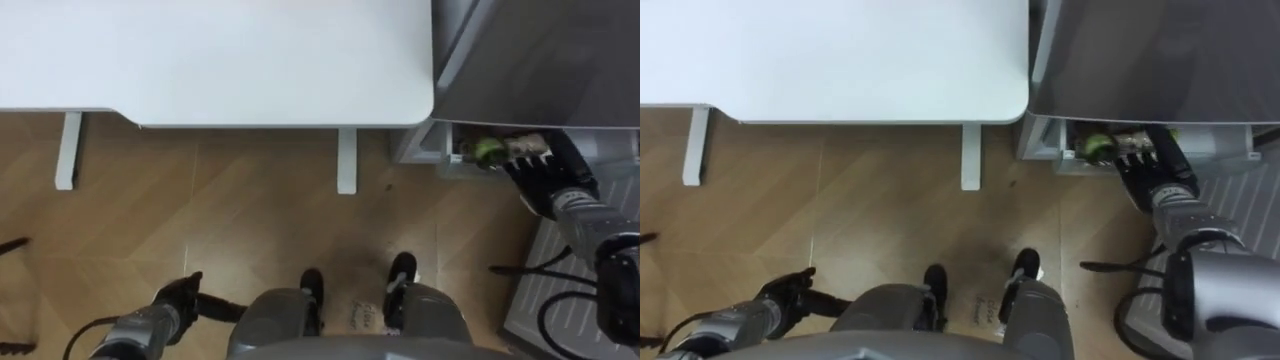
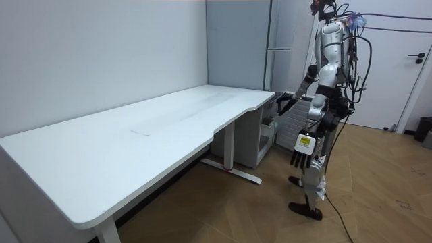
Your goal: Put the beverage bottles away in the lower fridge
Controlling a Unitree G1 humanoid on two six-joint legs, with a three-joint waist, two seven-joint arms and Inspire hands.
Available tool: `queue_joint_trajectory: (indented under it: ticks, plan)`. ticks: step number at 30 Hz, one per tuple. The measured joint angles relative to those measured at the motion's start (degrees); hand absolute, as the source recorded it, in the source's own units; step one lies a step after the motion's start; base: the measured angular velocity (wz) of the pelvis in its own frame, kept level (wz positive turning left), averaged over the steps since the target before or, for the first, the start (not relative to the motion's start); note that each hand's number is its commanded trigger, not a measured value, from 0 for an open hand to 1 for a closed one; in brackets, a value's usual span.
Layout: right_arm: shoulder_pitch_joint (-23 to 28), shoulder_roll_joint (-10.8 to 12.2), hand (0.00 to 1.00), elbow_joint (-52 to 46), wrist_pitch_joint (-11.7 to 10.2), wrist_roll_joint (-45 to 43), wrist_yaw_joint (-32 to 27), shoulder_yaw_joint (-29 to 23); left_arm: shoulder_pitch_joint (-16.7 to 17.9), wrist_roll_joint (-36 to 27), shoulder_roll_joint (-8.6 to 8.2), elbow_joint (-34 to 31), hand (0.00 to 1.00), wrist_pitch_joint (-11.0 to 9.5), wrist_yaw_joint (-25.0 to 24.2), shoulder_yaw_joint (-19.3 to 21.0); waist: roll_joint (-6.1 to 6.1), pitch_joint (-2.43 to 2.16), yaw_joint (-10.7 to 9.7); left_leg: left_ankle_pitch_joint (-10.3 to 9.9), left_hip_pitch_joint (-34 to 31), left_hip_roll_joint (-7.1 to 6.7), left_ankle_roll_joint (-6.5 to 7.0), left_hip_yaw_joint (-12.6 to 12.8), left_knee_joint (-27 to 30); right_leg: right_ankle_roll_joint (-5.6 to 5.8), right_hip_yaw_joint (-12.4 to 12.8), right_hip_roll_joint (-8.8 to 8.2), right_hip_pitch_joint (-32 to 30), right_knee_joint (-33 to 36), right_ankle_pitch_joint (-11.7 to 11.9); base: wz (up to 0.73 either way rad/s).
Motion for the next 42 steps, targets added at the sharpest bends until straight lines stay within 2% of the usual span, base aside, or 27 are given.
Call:
queue_joint_trajectory:
  ticks: [1, 2, 6, 10, 13, 16, 18, 21, 23, 24, 27, 35, 38, 40, 42]
  plan:
    - [0.9, 0.0, 0.00, 0.0, -0.1, 0.0, 0.2, 0.0, 0.8, 0.0, 0.02, -0.1, 0.00, 0.0, 0.2, 0.2, -0.10, -0.54, -0.1, 0.0, 1.0, 0.05, -0.02, 0.0, -0.5, 0.04, 0.0, 0.10, 0.9, -0.2, 0.0, -0.06]
    - [1.2, 0.0, 0.00, 0.0, -0.1, 0.0, 0.3, 0.0, 1.2, 0.0, 0.02, -0.1, 0.00, 0.0, 0.3, 0.2, -0.16, -0.73, -0.3, 0.0, 1.4, 0.06, -0.02, 0.1, -0.7, 0.06, 0.0, 0.12, 1.1, -0.2, -0.1, -0.04]
    - [3.9, 0.4, 0.00, -2.5, -1.5, 0.0, 0.6, 0.0, 1.8, -0.1, -0.09, 0.0, 0.00, -0.4, 1.2, 0.1, -0.45, -0.74, -1.5, 0.0, 3.8, 0.17, -0.03, 0.1, -1.4, 0.11, -0.1, 0.32, 3.6, -1.2, 0.0, 0.00]
    - [7.6, 1.0, 0.00, -2.5, -2.4, -0.2, 1.2, -0.1, 3.3, 0.0, -0.09, -1.1, 0.00, -1.4, 2.0, 1.2, -1.00, -0.91, -1.7, -0.1, 6.0, 0.43, -0.21, 0.0, -2.2, 0.26, -0.3, 0.71, 6.1, -2.2, -0.1, 0.00]
    - [9.4, 1.7, 0.00, -2.6, -2.7, -0.3, 1.2, -0.4, 3.9, 0.0, -0.09, -1.1, 0.00, -1.5, 2.8, 2.0, -1.37, -0.88, -2.2, -0.2, 6.9, 0.47, -0.27, 0.0, -2.5, 0.29, -0.2, 0.78, 6.8, -2.3, -0.2, 0.00]
    - [11.5, 2.2, 0.00, -4.0, -3.6, -0.2, 1.3, -0.6, 4.6, 0.2, -0.07, -1.2, 0.00, -2.5, 2.7, 2.4, -1.52, -0.80, -3.1, -0.2, 7.5, 0.46, -0.28, 0.1, -2.7, 0.35, -0.1, 0.81, 7.0, -2.2, -0.4, -0.03]
    - [13.5, 2.2, 0.00, -5.0, -4.4, -0.2, 1.3, -1.6, 5.5, 0.4, -0.16, -1.6, 0.00, -3.6, 2.7, 3.2, -1.62, -0.75, -3.1, -0.2, 8.8, 0.49, -0.31, 0.7, -3.8, 0.44, 0.5, 0.99, 7.6, -2.2, -0.7, -0.13]
    - [16.6, 2.3, 0.00, -6.7, -5.1, -0.2, 1.3, -1.8, 6.5, 0.4, -0.17, -1.6, 0.00, -4.2, 3.7, 5.6, -2.00, -0.80, -3.4, -0.2, 9.8, 0.55, -0.36, 1.1, -4.6, 0.47, 1.1, 1.17, 8.0, -2.1, -1.0, -0.10]
    - [18.1, 2.5, 0.00, -6.6, -5.2, -0.2, 1.2, -2.6, 7.0, 0.5, -0.12, -1.6, 0.00, -4.3, 4.5, 6.7, -2.23, -0.65, -3.9, -0.2, 10.7, 0.62, -0.39, 1.1, -4.7, 0.52, 1.0, 1.27, 8.7, -2.2, -1.2, -0.02]
    - [19.1, 3.0, 0.00, -6.7, -5.8, -0.5, 1.1, -2.7, 7.6, 0.7, -0.08, -1.7, 0.00, -4.7, 5.4, 6.7, -2.35, -0.77, -4.1, -0.4, 10.9, 0.71, -0.47, 1.1, -4.7, 0.54, 0.9, 1.33, 9.0, -2.2, -1.5, 0.00]
    - [20.7, 4.9, 0.00, -7.2, -6.8, -0.5, 1.1, -2.6, 8.4, 2.2, -0.15, -1.6, 0.00, -4.7, 6.7, 6.8, -2.55, -0.69, -4.5, -0.8, 11.6, 1.06, -0.73, 1.3, -4.8, 0.44, 0.9, 1.75, 9.7, -2.4, -1.7, -0.03]
    - [22.7, 7.5, 0.00, -6.6, -7.5, -2.4, 1.3, -2.5, 8.4, 3.1, -0.46, -0.9, 0.00, -5.6, 9.0, 6.7, -2.00, -0.71, -4.6, -1.0, 12.7, 1.43, -0.89, 1.8, -5.4, 0.38, 1.2, 2.24, 10.6, -3.1, -1.7, -0.02]
    - [22.7, 8.1, 0.00, -6.6, -7.6, -2.2, 1.2, -0.9, 7.8, 4.3, -1.13, -0.9, 0.00, -5.6, 9.6, 6.6, -1.38, -0.55, -4.4, -1.6, 12.3, 1.51, -0.83, 1.8, -4.7, 0.40, 1.4, 2.26, 10.6, -3.0, -1.7, -0.02]
    - [21.9, 8.4, 0.00, -6.6, -7.6, -2.1, 1.2, -0.9, 7.4, 4.2, -1.82, -0.3, 0.00, -5.6, 9.6, 6.5, -0.80, -0.71, -4.2, -2.0, 11.4, 1.55, -0.74, 2.3, -4.1, 0.41, 2.0, 2.32, 9.6, -2.7, -1.7, -0.11]
    - [19.4, 8.9, 0.00, -5.7, -7.6, -2.2, 1.2, -1.5, 6.2, 4.4, -2.01, 1.5, 0.00, -5.6, 9.2, 6.6, -0.12, -0.49, -4.5, -2.1, 9.8, 1.52, -0.70, 2.4, -2.6, 0.39, 2.2, 2.24, 8.1, -1.9, -1.7, -0.03]
